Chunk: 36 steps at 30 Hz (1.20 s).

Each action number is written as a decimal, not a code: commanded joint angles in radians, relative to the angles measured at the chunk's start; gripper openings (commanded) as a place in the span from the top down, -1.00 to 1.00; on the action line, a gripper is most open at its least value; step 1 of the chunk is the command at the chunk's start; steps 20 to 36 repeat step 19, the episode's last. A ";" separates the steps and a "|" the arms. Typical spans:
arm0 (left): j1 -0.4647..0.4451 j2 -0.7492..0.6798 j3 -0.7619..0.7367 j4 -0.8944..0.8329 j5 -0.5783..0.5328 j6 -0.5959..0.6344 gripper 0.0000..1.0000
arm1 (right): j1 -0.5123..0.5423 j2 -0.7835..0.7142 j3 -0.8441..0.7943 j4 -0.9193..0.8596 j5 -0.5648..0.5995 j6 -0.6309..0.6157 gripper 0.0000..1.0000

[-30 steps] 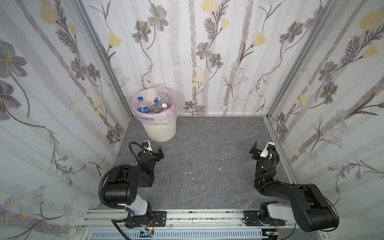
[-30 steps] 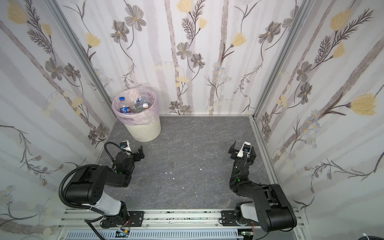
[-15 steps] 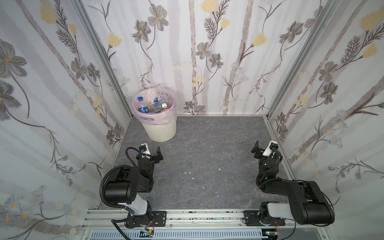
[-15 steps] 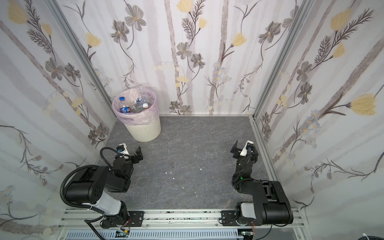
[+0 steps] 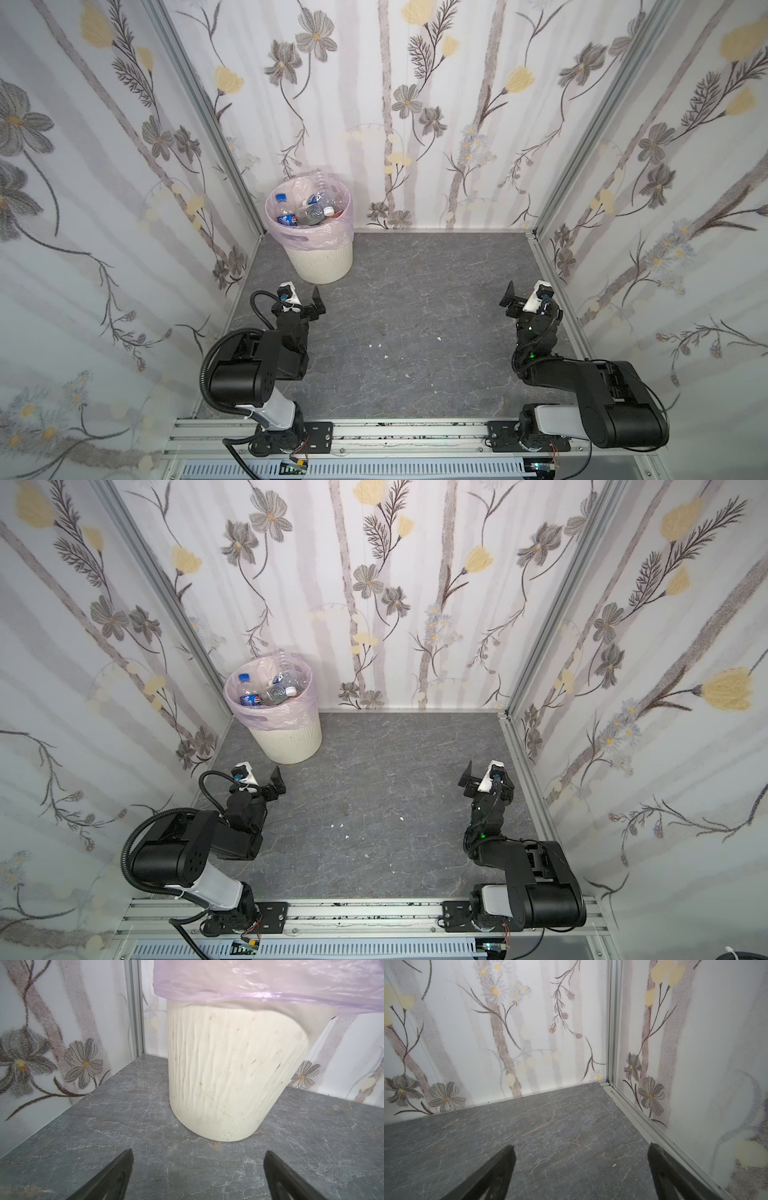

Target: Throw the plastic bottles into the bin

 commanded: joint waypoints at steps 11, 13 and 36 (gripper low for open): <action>0.000 0.001 0.006 0.021 -0.015 0.007 -1.00 | 0.003 0.006 0.007 0.033 -0.008 0.000 -0.99; 0.000 -0.001 0.006 0.021 -0.016 0.008 -1.00 | 0.009 0.014 0.016 0.029 -0.026 -0.018 -0.99; -0.001 -0.001 0.006 0.019 -0.014 0.009 -1.00 | 0.012 0.010 0.010 0.038 -0.050 -0.028 -0.99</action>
